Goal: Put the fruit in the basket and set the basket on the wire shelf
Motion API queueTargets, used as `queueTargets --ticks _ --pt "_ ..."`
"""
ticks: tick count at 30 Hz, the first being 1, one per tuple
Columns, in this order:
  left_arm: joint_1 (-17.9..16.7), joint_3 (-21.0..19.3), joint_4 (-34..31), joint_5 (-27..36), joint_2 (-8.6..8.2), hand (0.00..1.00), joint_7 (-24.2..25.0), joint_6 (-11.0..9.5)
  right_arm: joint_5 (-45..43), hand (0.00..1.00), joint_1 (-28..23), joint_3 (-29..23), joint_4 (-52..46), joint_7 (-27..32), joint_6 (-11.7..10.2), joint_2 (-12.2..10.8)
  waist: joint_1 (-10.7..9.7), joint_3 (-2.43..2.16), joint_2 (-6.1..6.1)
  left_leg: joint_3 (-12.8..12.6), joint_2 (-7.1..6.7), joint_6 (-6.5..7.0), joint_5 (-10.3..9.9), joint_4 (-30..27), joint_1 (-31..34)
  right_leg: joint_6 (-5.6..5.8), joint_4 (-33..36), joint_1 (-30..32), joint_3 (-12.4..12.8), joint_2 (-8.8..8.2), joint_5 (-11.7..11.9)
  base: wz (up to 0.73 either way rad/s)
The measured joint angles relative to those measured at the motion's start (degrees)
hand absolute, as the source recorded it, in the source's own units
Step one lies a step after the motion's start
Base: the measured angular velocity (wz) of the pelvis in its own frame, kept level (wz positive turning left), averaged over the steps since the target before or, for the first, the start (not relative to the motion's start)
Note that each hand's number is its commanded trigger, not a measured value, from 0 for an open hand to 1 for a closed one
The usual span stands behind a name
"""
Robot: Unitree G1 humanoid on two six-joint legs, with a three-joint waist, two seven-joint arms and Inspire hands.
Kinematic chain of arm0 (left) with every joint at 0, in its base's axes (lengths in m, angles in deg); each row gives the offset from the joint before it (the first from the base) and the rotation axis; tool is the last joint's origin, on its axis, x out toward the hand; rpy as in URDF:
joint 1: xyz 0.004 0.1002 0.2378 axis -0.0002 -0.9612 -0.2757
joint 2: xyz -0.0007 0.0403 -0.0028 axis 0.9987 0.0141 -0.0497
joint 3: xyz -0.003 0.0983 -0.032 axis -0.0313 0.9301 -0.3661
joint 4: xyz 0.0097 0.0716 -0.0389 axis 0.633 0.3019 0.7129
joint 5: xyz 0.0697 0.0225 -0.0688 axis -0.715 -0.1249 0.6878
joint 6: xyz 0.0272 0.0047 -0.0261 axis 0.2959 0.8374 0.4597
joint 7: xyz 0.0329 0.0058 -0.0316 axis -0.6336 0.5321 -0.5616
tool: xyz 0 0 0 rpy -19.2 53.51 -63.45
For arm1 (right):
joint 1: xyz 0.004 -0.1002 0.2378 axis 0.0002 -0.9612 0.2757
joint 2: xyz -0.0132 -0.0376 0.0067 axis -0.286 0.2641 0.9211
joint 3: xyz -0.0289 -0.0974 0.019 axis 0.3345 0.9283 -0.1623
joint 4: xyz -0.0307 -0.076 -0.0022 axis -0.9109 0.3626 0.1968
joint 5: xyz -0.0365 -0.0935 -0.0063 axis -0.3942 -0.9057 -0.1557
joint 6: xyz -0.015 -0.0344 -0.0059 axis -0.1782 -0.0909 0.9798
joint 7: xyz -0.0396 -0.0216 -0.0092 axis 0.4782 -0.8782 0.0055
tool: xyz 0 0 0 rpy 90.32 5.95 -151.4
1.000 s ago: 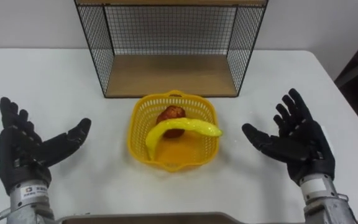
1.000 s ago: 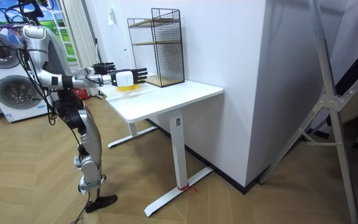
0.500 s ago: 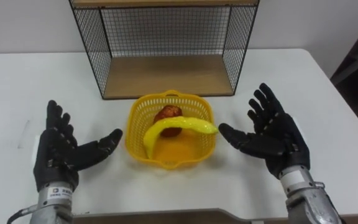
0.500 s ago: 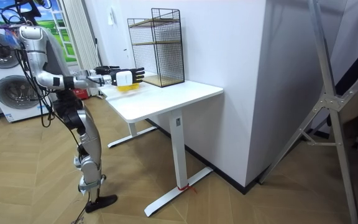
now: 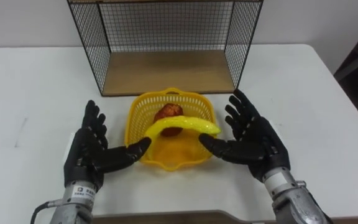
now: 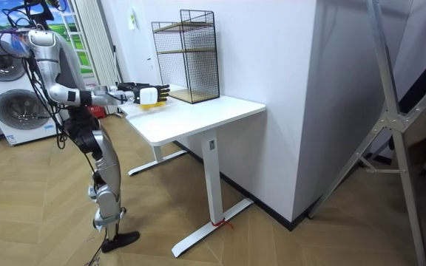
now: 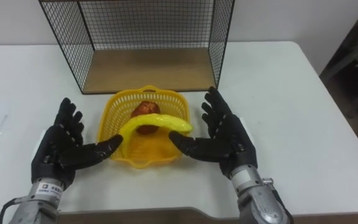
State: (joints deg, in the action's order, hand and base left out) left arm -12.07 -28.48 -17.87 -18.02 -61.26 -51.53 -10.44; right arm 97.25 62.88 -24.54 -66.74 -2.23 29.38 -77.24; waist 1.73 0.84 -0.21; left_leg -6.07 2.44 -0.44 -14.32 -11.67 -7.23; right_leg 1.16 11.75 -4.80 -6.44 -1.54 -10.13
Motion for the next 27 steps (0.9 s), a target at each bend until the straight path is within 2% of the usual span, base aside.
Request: queueTargets --ticks 8,15,27 --pt "0.03 1.73 0.02 0.02 0.00 0.00 0.98 0.00 -0.04 0.00 0.37 2.09 1.70 -0.53 -0.01 0.02 -0.05 0.07 -0.07 -0.10 0.00 0.00 0.00 -0.08 -0.25 0.00 0.41 -0.05 0.22 0.01 0.00 0.00" --pt "0.04 2.48 0.02 0.02 0.01 0.00 1.82 0.00 0.06 0.00 0.40 3.81 1.70 -1.22 -0.01 0.05 0.03 0.33 -0.47 -0.11 0.00 0.00 0.00 -0.08 -0.34 0.00 0.82 0.09 0.24 0.01 0.00 0.00" --pt "0.38 3.00 1.10 0.03 0.07 0.00 2.52 0.01 0.02 0.00 0.40 4.31 1.73 -1.65 -0.01 0.02 -0.11 0.33 -0.48 -0.11 0.00 0.01 0.00 -0.15 -0.39 0.00 0.84 0.04 0.21 -0.01 0.00 0.00"
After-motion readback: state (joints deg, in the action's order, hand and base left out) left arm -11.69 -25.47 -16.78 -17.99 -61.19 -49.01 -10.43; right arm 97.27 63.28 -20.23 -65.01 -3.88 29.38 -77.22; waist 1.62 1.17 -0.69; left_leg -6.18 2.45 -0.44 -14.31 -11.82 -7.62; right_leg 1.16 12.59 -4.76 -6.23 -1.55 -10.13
